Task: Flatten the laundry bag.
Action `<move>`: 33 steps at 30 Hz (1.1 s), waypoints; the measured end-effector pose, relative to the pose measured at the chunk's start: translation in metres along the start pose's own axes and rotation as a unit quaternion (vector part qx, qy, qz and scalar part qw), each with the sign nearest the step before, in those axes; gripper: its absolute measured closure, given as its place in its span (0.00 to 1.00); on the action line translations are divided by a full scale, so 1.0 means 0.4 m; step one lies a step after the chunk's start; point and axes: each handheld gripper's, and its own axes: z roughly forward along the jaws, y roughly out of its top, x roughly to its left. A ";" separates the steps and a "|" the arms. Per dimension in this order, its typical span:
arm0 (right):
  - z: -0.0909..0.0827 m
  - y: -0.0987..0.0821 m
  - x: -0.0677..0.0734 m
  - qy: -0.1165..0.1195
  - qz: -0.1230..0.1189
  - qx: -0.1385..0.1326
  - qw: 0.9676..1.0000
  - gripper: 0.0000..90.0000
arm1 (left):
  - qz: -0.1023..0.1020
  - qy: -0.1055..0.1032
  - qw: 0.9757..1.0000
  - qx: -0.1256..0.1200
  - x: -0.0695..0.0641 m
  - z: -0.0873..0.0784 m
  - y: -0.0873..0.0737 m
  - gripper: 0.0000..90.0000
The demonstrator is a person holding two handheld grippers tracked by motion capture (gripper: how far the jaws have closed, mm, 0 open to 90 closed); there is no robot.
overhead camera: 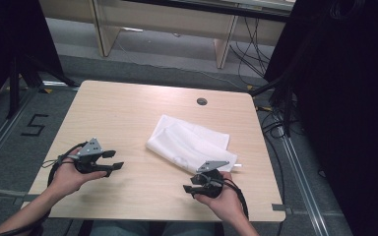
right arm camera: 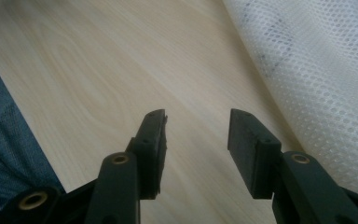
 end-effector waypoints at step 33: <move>-0.045 -0.005 -0.132 -0.117 0.084 0.059 0.988 1.00 | 0.012 -0.008 1.000 0.003 -0.012 -0.004 -0.007 0.47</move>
